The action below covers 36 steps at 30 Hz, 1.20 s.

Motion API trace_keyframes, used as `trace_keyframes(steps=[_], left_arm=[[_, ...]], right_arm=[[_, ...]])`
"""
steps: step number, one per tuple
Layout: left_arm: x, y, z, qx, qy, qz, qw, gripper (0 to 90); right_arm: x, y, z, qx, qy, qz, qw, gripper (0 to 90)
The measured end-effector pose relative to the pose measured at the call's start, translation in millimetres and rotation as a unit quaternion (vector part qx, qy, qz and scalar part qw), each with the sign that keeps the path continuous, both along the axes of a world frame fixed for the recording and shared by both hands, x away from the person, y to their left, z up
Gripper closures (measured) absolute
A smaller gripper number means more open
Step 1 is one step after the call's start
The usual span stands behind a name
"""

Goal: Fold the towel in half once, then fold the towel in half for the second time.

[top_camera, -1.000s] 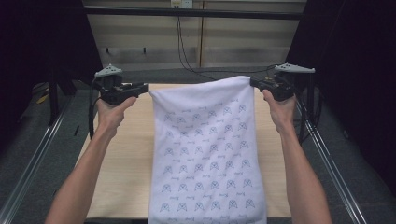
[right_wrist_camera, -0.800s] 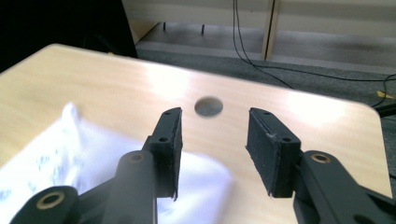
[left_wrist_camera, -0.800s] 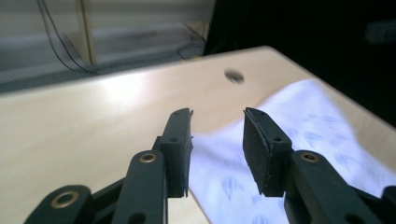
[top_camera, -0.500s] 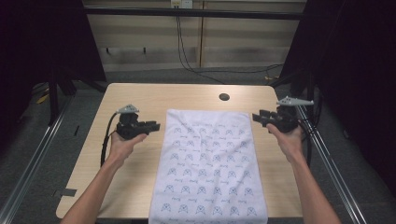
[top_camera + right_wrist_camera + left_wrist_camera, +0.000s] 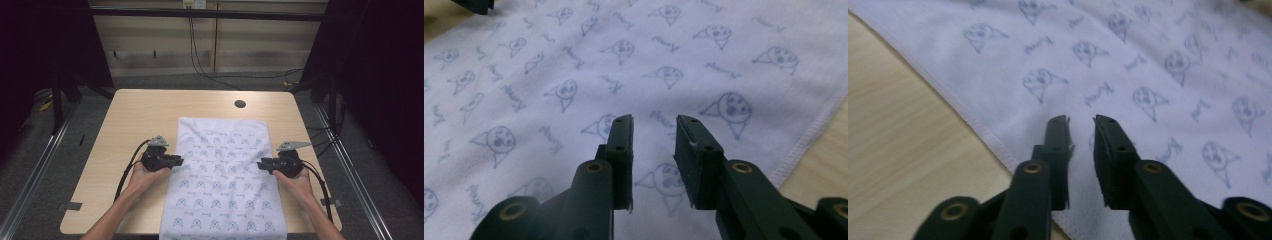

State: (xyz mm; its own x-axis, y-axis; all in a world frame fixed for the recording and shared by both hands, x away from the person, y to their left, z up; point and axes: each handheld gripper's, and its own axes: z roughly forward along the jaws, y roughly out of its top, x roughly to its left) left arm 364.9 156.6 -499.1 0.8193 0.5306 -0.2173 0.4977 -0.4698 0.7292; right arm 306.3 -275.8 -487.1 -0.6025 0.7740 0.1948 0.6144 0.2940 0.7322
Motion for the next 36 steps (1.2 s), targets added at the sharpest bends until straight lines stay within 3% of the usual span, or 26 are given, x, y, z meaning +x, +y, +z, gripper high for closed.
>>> trace_keyframes(steps=[2,8,10,12,14,17,24,26,29,36], left_arm=[[-4.1,-3.4,-4.2,0.025,-0.005,-0.016,0.9995,89.2],[-6.5,-4.0,-4.1,0.027,-0.006,-0.008,0.9996,90.0],[-5.7,-2.6,-5.1,0.020,-0.001,-0.008,0.9998,90.0],[-4.5,0.0,-5.9,0.011,0.008,-0.011,0.9998,90.0],[-6.3,2.8,-5.2,0.015,0.010,-0.021,0.9996,90.0],[-13.7,8.4,-5.3,0.011,0.014,-0.026,0.9995,90.0],[-32.9,12.1,-3.4,0.014,0.026,-0.039,0.9988,90.0],[-38.8,11.9,-2.7,0.016,0.029,-0.042,0.9986,90.0],[-54.1,14.0,-1.8,0.017,0.033,-0.054,0.9978,90.0],[-94.0,22.5,1.3,0.023,0.049,-0.076,0.9956,90.0]], right_arm=[[0.6,1.6,-5.6,-0.011,0.004,0.005,0.9999,68.5],[2.2,7.2,-13.3,-0.030,0.013,0.010,0.9994,68.4],[1.8,8.8,-14.3,-0.038,0.010,0.010,0.9992,69.0],[1.9,8.7,-14.3,-0.041,0.009,0.010,0.9991,73.9],[0.9,8.3,-14.4,-0.048,0.006,0.005,0.9988,84.7],[-4.4,5.1,-14.6,-0.040,0.014,0.003,0.9991,88.4],[-29.8,6.1,-11.2,-0.057,0.017,0.024,0.9980,88.7],[-38.1,5.0,-11.6,-0.043,0.026,0.026,0.9984,88.6],[-48.3,3.9,-11.6,-0.035,0.033,0.028,0.9984,88.2],[-85.3,12.5,-7.7,-0.049,0.037,0.059,0.9964,87.8]])
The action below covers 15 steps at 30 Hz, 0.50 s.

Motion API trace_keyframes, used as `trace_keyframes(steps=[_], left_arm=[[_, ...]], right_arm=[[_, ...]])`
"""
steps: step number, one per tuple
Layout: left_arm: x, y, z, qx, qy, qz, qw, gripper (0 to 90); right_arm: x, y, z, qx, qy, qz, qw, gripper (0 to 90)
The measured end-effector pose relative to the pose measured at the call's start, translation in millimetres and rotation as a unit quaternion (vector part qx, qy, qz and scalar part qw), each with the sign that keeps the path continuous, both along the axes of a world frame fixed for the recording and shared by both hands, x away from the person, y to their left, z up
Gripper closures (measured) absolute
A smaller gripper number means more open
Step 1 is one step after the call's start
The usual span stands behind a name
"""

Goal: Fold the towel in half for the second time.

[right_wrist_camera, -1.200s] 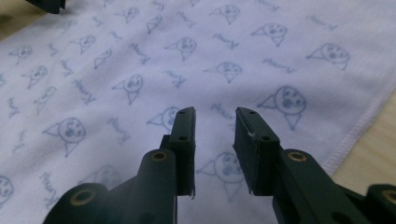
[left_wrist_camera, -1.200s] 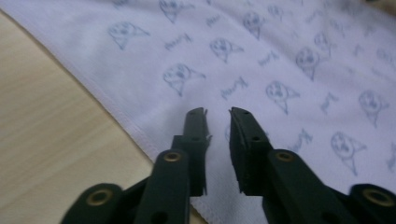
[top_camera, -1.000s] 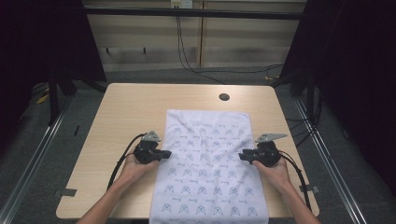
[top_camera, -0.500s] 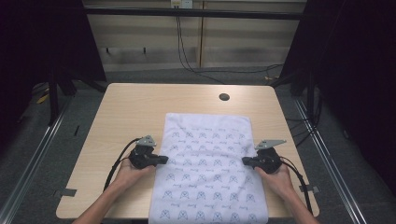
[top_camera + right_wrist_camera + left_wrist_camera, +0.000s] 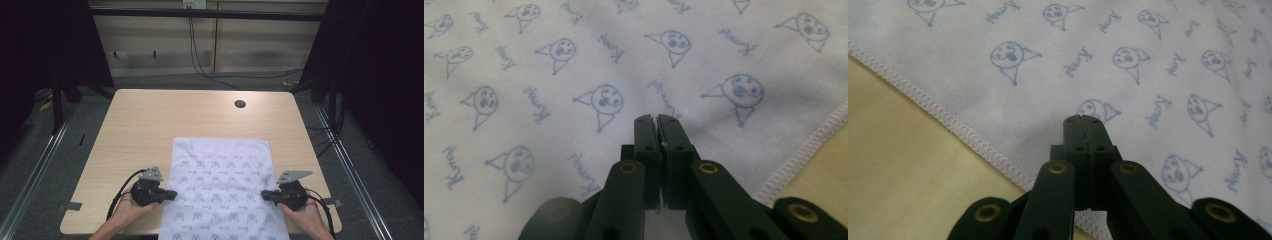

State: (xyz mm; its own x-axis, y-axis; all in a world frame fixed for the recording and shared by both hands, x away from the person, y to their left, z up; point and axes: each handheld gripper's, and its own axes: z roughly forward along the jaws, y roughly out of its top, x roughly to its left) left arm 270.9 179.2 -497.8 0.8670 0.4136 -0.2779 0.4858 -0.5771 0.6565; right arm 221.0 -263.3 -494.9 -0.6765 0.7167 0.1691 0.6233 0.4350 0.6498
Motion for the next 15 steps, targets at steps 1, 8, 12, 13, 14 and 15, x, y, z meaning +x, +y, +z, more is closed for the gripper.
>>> trace_keyframes(steps=[1,8,12,13,14,15], left_arm=[[-9.3,0.5,0.3,-0.002,0.001,-0.007,1.0000,90.0],[-19.3,4.5,3.7,-0.005,0.012,-0.014,0.9998,87.7],[4.6,3.9,8.7,-0.031,0.007,0.009,0.9995,82.3],[11.5,4.7,10.7,-0.041,0.006,0.017,0.9990,81.1],[16.4,5.0,12.7,-0.045,-0.001,0.024,0.9987,79.9],[25.8,5.8,16.0,-0.045,-0.008,0.036,0.9983,79.4]], right_arm=[[-5.9,1.2,0.9,-0.002,0.005,0.003,1.0000,87.8],[-31.3,9.6,13.4,0.001,-0.032,-0.006,0.9995,78.6],[-5.1,-6.6,24.1,0.053,-0.062,-0.041,0.9958,74.9],[5.8,-11.4,24.9,0.057,-0.063,-0.052,0.9950,72.7],[14.7,-14.1,25.1,0.059,-0.068,-0.059,0.9942,70.8],[21.5,-15.6,25.1,0.055,-0.072,-0.061,0.9941,70.1]])
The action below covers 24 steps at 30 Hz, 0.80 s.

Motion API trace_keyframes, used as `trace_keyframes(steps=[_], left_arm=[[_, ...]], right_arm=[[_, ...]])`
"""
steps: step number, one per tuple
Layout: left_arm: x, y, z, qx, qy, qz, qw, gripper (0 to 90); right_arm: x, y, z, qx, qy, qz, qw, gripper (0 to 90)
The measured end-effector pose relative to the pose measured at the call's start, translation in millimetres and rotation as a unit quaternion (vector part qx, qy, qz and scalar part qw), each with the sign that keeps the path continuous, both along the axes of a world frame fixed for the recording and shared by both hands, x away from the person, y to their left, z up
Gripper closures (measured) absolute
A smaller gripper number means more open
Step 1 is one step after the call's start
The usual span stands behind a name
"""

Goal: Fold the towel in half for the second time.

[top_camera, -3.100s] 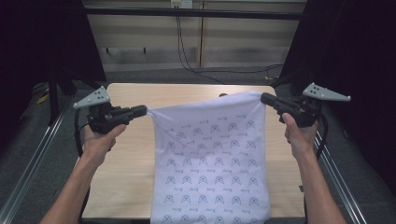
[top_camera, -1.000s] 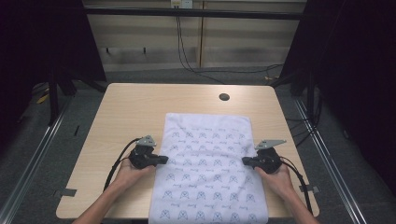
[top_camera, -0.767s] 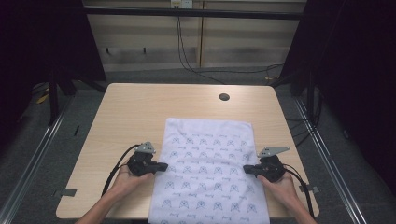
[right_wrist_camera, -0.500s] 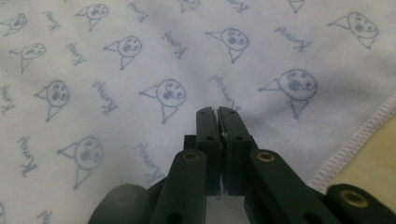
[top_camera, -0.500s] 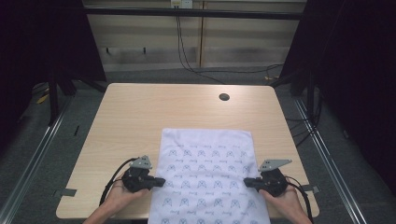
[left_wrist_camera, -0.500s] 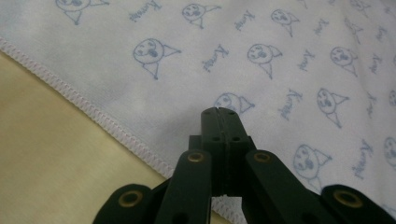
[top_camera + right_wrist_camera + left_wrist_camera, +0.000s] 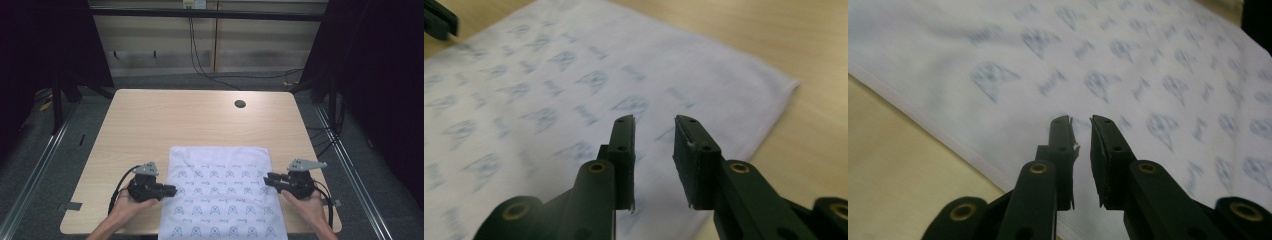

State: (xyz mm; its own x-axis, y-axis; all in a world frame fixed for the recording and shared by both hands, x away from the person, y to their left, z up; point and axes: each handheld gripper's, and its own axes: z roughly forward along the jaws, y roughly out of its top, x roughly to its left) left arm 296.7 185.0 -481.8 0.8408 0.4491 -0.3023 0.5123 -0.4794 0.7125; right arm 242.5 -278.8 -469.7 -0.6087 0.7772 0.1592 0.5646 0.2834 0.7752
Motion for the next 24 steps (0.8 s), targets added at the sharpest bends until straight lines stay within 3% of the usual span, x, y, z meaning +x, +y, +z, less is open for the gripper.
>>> trace_keyframes(steps=[2,6,11,15,18,20,24], left_arm=[[16.8,0.1,3.0,-0.007,-0.002,0.026,0.9996,78.1],[49.3,-0.3,5.9,-0.016,-0.013,0.068,0.9975,75.6],[82.4,-3.9,2.2,-0.019,-0.024,0.090,0.9954,70.8],[98.4,-4.5,-7.9,-0.013,-0.017,0.110,0.9937,68.8],[95.9,-4.6,-5.7,-0.024,-0.016,0.105,0.9941,66.3],[93.5,-2.7,-5.3,-0.026,-0.013,0.102,0.9944,64.6],[94.4,3.8,-9.2,-0.016,-0.015,0.114,0.9932,62.2]], right_arm=[[25.8,-3.3,-1.4,-0.006,-0.016,-0.013,0.9998,66.4],[64.1,-5.8,-4.3,-0.006,-0.012,-0.028,0.9995,62.1],[106.7,-5.2,-16.5,-0.026,0.003,-0.035,0.9991,58.4],[121.7,-1.5,-25.2,-0.033,0.011,-0.038,0.9987,56.1],[126.7,-2.5,-29.5,-0.042,0.014,-0.051,0.9977,55.6],[127.5,-5.8,-29.5,-0.036,0.016,-0.057,0.9976,55.5],[126.7,-10.1,-36.5,-0.042,0.031,-0.049,0.9974,55.0]])
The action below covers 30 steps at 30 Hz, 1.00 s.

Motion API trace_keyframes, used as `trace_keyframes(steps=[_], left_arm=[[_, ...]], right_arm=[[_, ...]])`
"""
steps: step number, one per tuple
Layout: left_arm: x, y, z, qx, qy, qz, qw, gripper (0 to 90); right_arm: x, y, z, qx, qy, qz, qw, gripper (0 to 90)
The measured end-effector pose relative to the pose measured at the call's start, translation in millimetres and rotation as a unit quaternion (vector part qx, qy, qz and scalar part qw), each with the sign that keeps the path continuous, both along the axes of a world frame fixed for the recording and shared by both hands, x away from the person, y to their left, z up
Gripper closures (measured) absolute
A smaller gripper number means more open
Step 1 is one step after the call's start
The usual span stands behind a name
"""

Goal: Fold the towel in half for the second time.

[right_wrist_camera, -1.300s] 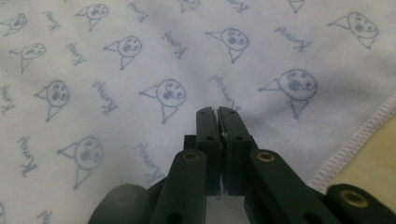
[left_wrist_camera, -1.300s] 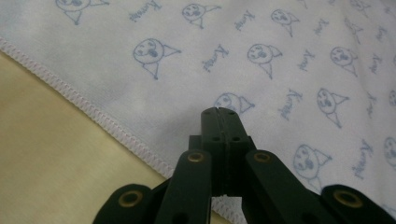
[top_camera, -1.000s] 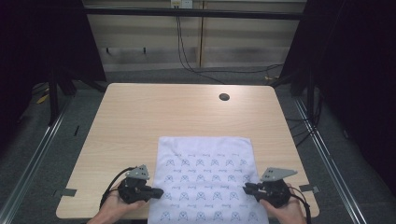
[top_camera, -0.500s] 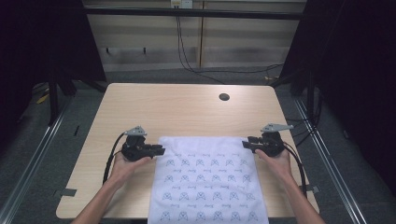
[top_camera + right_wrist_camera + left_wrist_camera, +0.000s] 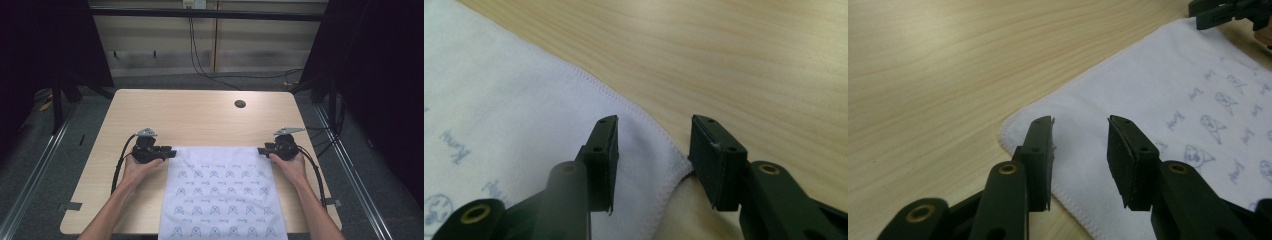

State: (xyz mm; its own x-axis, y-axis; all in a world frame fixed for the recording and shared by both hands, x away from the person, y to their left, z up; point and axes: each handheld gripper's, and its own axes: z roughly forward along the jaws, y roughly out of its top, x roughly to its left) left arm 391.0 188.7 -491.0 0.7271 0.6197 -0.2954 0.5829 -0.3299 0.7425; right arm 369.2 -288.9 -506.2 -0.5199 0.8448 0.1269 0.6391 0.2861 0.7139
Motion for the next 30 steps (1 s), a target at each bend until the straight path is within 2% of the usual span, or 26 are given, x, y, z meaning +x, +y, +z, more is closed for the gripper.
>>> trace_keyframes(steps=[1,3,5,6,8,10,14,16,21,23,24,27,30], left_arm=[[1.8,2.7,-1.3,0.008,-0.006,0.010,0.9999,61.2],[6.8,8.5,-4.3,0.003,-0.002,0.034,0.9994,57.3],[9.4,10.7,-8.0,-0.005,0.005,0.039,0.9992,55.0],[10.0,10.8,-9.5,0.007,0.002,0.035,0.9994,54.7],[11.2,10.1,-10.7,0.006,-0.001,0.033,0.9994,52.8],[12.4,9.2,-10.4,0.004,-0.004,0.032,0.9995,52.1],[14.8,-0.7,-12.5,0.020,0.001,0.009,0.9998,50.3],[14.0,-6.9,-14.5,0.041,-0.004,-0.002,0.9991,50.8],[13.2,-12.4,-16.4,0.037,-0.013,-0.006,0.9992,48.1],[13.1,-13.5,-16.7,0.029,-0.006,-0.022,0.9993,52.0],[11.9,-15.5,-16.6,0.034,-0.010,-0.028,0.9990,54.7],[10.5,-18.4,-17.0,0.034,-0.007,-0.041,0.9985,73.4],[9.8,-17.0,-15.8,0.029,0.000,-0.044,0.9986,84.1]], right_arm=[[-1.1,1.0,-0.1,-0.002,-0.002,-0.001,1.0000,55.8],[-1.8,2.7,0.3,-0.006,-0.002,0.010,0.9999,63.7],[-3.4,3.0,-0.6,0.002,-0.002,0.010,0.9999,74.4],[-3.8,3.1,-0.6,0.007,0.001,0.013,0.9999,79.0],[-4.3,1.9,-1.1,0.020,0.005,0.016,0.9997,85.5],[-4.4,0.9,-0.5,0.030,0.007,0.013,0.9994,86.1],[-6.4,-0.8,5.7,0.046,0.001,0.013,0.9988,86.3],[-7.2,-1.5,6.9,0.049,0.000,0.013,0.9987,86.3],[-8.5,-1.8,5.5,0.048,0.001,0.014,0.9987,86.1],[-9.1,-1.5,5.4,0.051,0.003,0.014,0.9986,86.0],[-9.2,-1.4,5.4,0.051,0.003,0.014,0.9986,86.0],[-9.3,-2.7,5.9,0.057,0.003,0.019,0.9982,86.0],[-10.7,-3.9,8.8,0.064,0.003,0.018,0.9978,86.1]])
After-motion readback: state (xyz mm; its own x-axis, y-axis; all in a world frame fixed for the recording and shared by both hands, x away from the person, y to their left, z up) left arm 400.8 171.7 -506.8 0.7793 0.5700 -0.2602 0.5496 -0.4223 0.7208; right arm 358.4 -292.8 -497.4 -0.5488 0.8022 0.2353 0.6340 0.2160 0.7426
